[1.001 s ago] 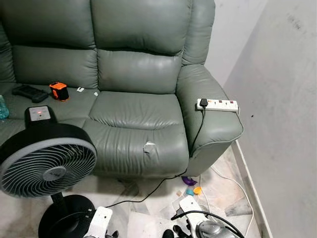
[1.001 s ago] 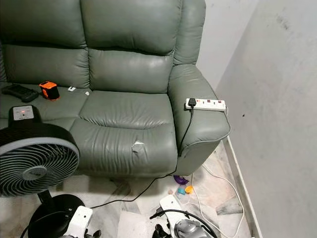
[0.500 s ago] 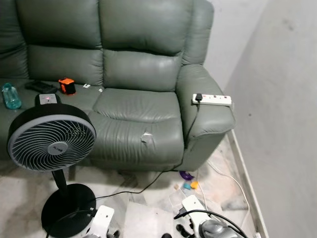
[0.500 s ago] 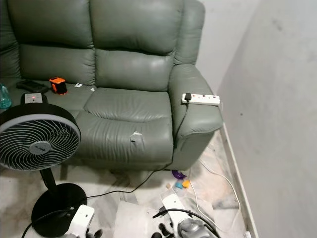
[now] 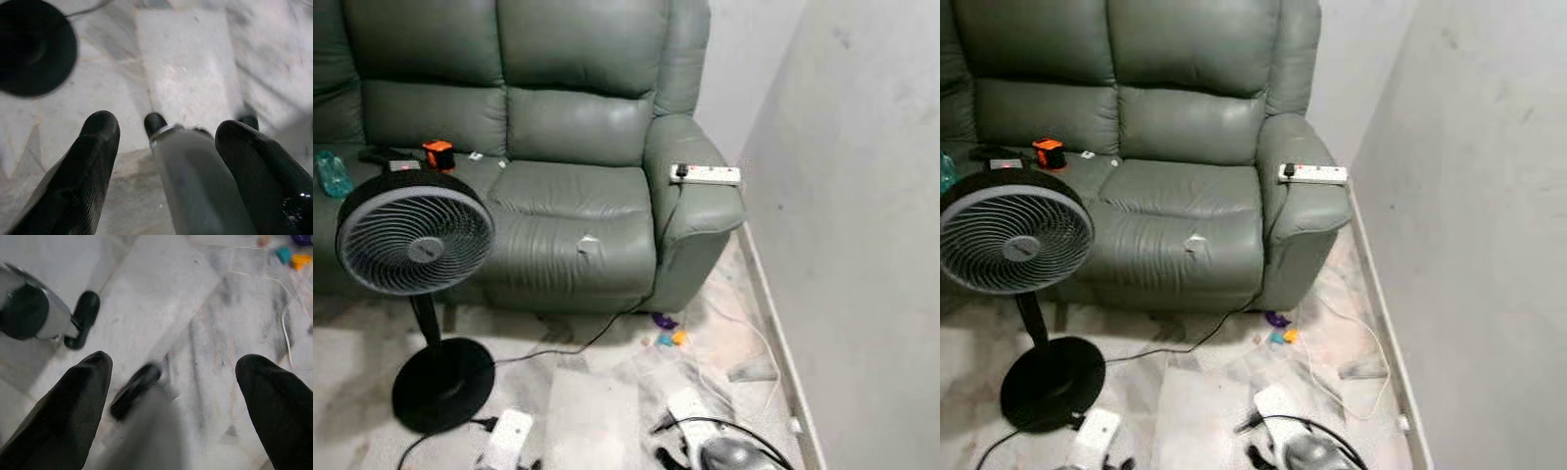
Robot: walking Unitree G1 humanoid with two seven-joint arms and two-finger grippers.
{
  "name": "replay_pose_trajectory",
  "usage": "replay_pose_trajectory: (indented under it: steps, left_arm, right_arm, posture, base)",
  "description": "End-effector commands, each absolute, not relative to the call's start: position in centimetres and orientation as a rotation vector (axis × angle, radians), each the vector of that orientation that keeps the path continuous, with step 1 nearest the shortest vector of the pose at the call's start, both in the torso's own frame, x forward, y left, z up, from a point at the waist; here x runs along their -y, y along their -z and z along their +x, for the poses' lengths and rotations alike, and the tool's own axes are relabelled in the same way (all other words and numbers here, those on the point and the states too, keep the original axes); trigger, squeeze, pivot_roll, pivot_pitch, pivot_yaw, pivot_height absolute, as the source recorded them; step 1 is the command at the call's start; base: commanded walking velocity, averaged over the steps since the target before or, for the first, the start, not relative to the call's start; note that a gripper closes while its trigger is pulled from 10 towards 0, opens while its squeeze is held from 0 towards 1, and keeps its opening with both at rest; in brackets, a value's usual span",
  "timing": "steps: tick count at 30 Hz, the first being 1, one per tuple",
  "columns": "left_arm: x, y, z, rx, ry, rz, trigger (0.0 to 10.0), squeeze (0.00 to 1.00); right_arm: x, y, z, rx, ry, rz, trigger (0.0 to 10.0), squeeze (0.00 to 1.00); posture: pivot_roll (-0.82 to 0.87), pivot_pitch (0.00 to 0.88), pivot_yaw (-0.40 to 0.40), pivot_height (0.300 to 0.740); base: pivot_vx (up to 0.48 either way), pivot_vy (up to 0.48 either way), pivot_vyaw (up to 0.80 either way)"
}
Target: Hang keys on a hook
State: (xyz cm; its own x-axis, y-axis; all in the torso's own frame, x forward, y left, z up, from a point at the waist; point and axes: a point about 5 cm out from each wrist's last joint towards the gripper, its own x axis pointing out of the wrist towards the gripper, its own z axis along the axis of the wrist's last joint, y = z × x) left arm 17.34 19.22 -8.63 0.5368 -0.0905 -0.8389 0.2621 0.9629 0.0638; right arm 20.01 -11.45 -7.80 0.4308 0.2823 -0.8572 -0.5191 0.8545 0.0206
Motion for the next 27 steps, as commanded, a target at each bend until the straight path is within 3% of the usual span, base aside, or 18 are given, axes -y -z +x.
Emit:
replay_pose_trajectory:
  steps: [1, 6, 27]
  left_arm:
    - [-18.76, 9.19, 16.29, -1.021, 0.217, 0.178, 10.0, 0.0]
    - [-18.79, 9.17, 16.34, -1.02, 0.217, 0.183, 10.0, 0.0]
    - [-18.94, 9.17, 16.25, -1.024, 0.225, 0.181, 10.0, 0.0]
  right_arm:
    - [11.97, 7.72, 20.23, -1.008, -0.493, -0.275, 10.0, 0.0]
    - [11.88, 7.69, 20.27, -1.005, -0.493, -0.268, 10.0, 0.0]
    - [11.58, 7.76, 20.13, -1.013, -0.488, -0.252, 10.0, 0.0]
  posture:
    - [0.08, 0.06, -0.089, 0.74]
    - [0.08, 0.054, -0.087, 0.74]
    - [0.07, 0.059, -0.079, 0.74]
  base:
    - [0.0, 0.0, 0.0]
    - [0.0, 0.0, 0.0]
    - [0.0, 0.0, -0.79]
